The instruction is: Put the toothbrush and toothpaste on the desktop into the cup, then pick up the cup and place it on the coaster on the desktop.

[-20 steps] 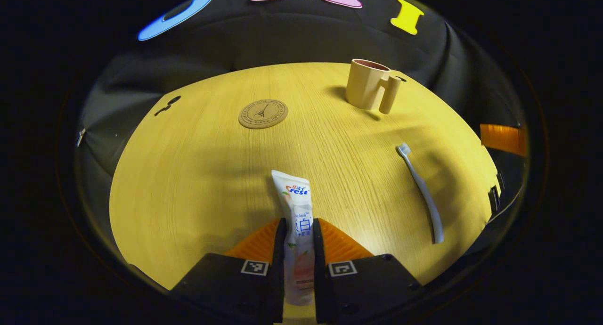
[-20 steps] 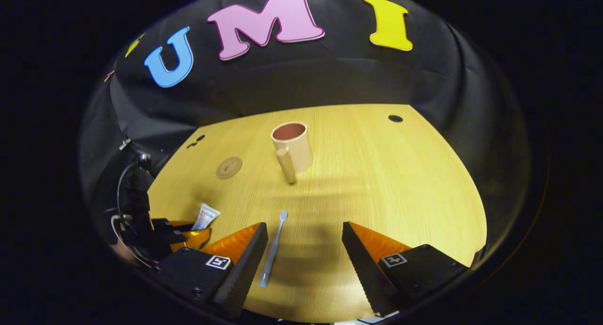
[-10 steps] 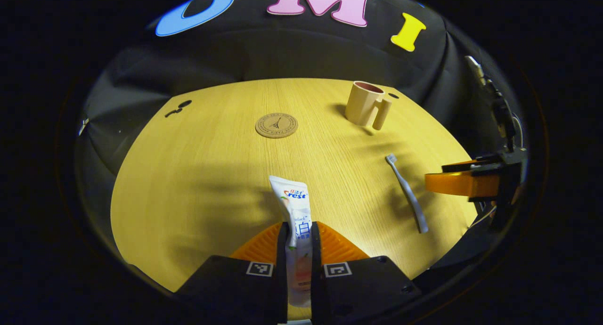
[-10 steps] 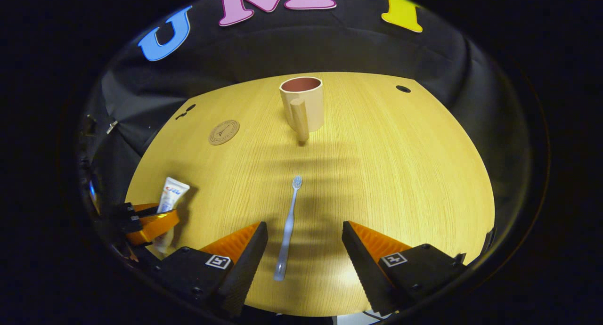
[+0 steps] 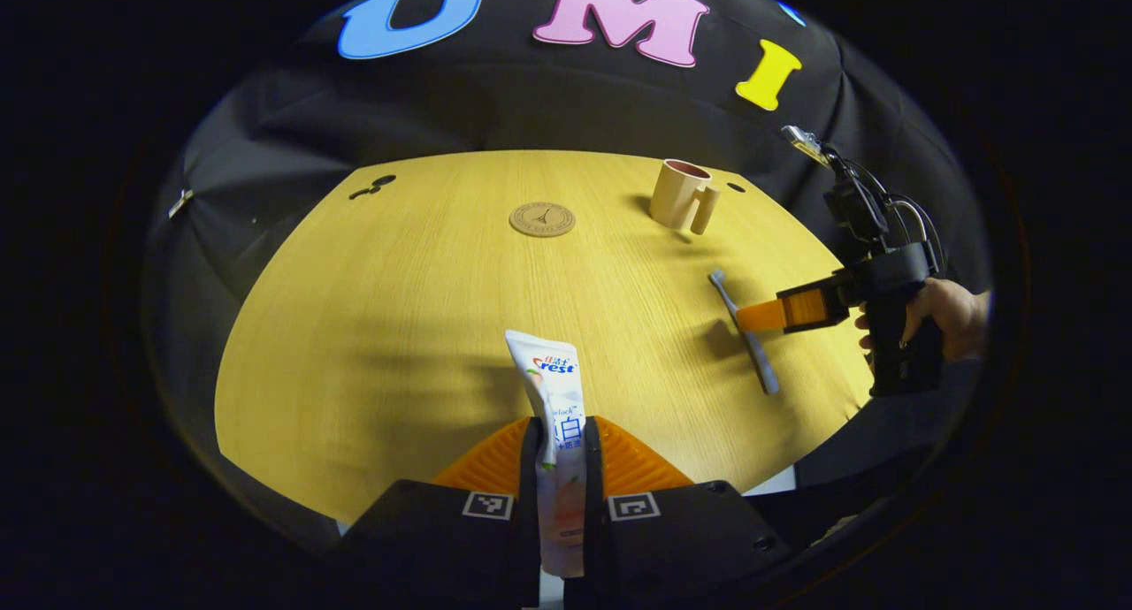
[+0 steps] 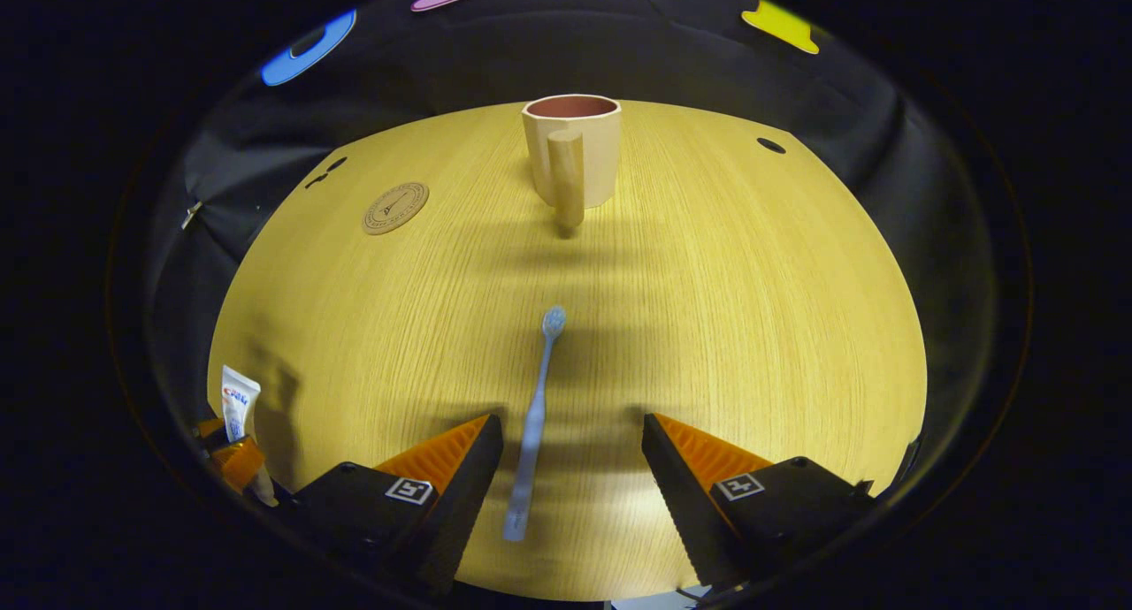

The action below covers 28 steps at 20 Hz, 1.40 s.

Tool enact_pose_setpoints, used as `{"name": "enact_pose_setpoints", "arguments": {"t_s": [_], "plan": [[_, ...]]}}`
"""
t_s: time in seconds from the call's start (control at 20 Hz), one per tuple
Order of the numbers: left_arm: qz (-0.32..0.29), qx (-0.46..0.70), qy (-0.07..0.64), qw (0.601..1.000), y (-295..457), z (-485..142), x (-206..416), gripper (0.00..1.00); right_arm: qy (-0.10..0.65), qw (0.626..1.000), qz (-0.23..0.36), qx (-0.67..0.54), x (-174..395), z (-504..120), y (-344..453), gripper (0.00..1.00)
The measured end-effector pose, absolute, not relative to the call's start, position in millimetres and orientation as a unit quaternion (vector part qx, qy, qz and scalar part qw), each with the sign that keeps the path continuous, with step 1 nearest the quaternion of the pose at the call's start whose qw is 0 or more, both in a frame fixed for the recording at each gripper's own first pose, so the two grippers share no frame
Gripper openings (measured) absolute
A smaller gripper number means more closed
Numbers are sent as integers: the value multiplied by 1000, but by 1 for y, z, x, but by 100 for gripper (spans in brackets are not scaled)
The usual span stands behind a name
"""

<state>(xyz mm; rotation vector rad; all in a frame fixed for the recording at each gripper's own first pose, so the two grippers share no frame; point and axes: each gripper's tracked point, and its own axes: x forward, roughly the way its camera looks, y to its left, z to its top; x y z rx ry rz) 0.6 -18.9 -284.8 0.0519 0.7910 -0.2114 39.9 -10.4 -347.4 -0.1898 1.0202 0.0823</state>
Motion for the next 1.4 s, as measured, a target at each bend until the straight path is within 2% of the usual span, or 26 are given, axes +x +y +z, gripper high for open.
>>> {"name": "enact_pose_setpoints", "arguments": {"t_s": [0.5,0.55,0.6,0.7,0.75,0.8,0.85,0.9,1.05,1.1,1.15,1.2,1.25,1.3,1.4], "plan": [[-98,34,388,916,-6,-285,1,25,505,855,32,-112,43,-362,1,98],[-101,34,387,916,-6,-285,2,20,510,853,25,-109,43,-362,1,95],[-102,33,387,916,-7,-284,3,25,516,849,20,-108,43,-362,2,93],[-106,30,387,916,-10,-285,4,25,522,846,16,-105,44,-363,4,87],[-106,31,387,915,-9,-285,4,25,524,845,17,-106,43,-363,5,75],[-107,33,389,914,-9,-286,3,24,523,845,19,-108,42,-363,6,71],[-108,36,391,913,-9,-288,3,24,526,844,19,-109,41,-363,7,46],[-109,38,391,913,-9,-288,3,25,525,843,25,-113,40,-364,8,43],[-112,32,393,912,-10,-288,0,25,515,847,48,-123,40,-363,10,14],[-111,26,395,912,-11,-289,-1,25,514,846,60,-130,41,-364,11,14],[-111,18,396,911,-12,-290,-2,24,512,845,68,-136,42,-362,11,9],[-111,11,398,911,-14,-291,-3,24,511,845,77,-139,43,-363,12,8],[-110,7,401,909,-15,-293,-4,29,510,845,82,-140,43,-362,12,6],[-109,7,403,908,-14,-295,-6,24,511,844,85,-138,42,-362,13,6],[-110,13,401,909,-17,-294,-6,24,515,843,88,-127,43,-363,12,6]]}}
